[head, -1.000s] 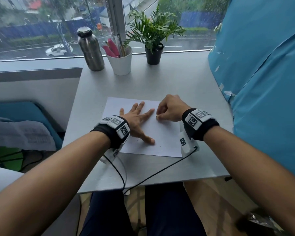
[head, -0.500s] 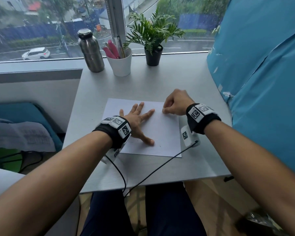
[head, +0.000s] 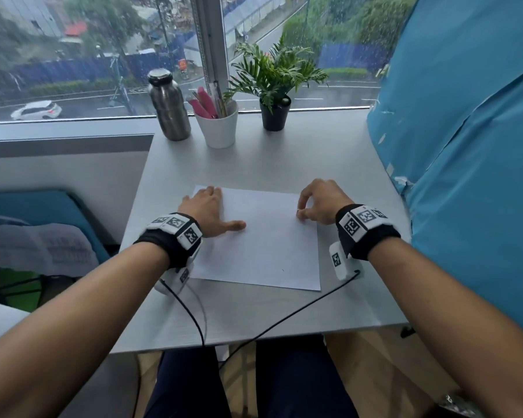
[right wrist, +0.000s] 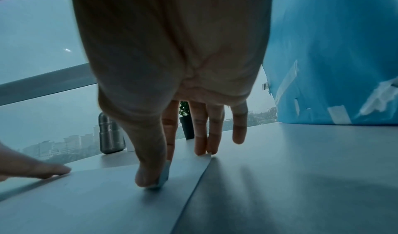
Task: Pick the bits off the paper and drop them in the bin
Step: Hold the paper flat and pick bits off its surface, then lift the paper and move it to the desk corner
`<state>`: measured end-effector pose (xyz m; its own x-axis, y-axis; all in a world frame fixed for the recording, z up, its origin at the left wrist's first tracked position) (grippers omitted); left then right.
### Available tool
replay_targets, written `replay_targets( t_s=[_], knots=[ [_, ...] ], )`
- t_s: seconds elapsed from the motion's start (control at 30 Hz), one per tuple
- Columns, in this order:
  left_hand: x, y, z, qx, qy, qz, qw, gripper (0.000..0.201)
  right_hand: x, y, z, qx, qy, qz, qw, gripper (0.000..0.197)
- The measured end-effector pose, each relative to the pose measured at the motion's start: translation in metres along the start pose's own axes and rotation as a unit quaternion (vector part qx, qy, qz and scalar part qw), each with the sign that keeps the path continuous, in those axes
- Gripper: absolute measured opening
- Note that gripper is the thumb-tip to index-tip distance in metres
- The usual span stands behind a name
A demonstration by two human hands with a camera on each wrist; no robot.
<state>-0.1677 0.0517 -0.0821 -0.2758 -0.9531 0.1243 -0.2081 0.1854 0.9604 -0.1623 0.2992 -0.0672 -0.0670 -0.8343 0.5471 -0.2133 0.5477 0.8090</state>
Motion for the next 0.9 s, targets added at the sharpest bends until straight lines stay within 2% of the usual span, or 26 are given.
replay_targets(
  t_s=[0.2,0.33,0.43,0.5,0.6,0.67,0.7,0.77,0.8,0.9],
  knots=[
    [0.020,-0.013,-0.005,0.023,0.060,0.005,0.998,0.123,0.006,0.010,-0.002,-0.036,0.011,0.041,0.998,0.010],
    [0.026,-0.007,0.001,0.016,0.085,-0.033,0.996,0.124,0.005,0.018,-0.007,-0.050,-0.002,0.102,0.994,0.012],
    [0.037,0.000,-0.001,-0.011,0.106,-0.111,0.988,0.122,0.026,0.037,-0.017,-0.084,0.055,0.129,0.987,0.017],
    [0.049,0.015,-0.005,-0.078,0.117,-0.178,0.974,0.115,0.053,0.062,-0.030,-0.134,0.135,0.139,0.972,0.020],
    [0.065,0.050,-0.016,-0.220,0.071,-0.208,0.950,0.101,0.095,0.102,-0.061,-0.216,0.254,0.134,0.933,0.018],
    [0.069,0.079,-0.030,-0.305,0.028,-0.181,0.935,0.079,0.123,0.118,-0.085,-0.249,0.333,0.110,0.903,0.017],
    [0.070,0.094,-0.038,-0.347,0.011,-0.162,0.924,0.061,0.132,0.123,-0.095,-0.259,0.360,0.105,0.890,0.017],
    [0.072,0.123,-0.056,-0.424,-0.011,-0.144,0.894,0.021,0.139,0.134,-0.108,-0.279,0.379,0.112,0.875,0.018],
    [0.073,0.134,-0.064,-0.446,-0.017,-0.144,0.883,0.011,0.140,0.137,-0.112,-0.289,0.380,0.117,0.871,0.018],
    [0.076,0.155,-0.084,-0.486,-0.036,-0.128,0.864,0.010,0.137,0.139,-0.121,-0.296,0.374,0.127,0.870,0.020]
  ],
)
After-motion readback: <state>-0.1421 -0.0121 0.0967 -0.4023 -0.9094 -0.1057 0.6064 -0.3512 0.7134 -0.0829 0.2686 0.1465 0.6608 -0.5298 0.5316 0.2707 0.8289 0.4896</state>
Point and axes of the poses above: each hand's wrist, its own z-axis towards the middle knuckle, its own y-axis out of the back of the hand, x = y × z, the point moved 8 cm from there along z, towards the middle knuckle, and after that the axes turned 12 degrees about z, right-handed, at the moved point
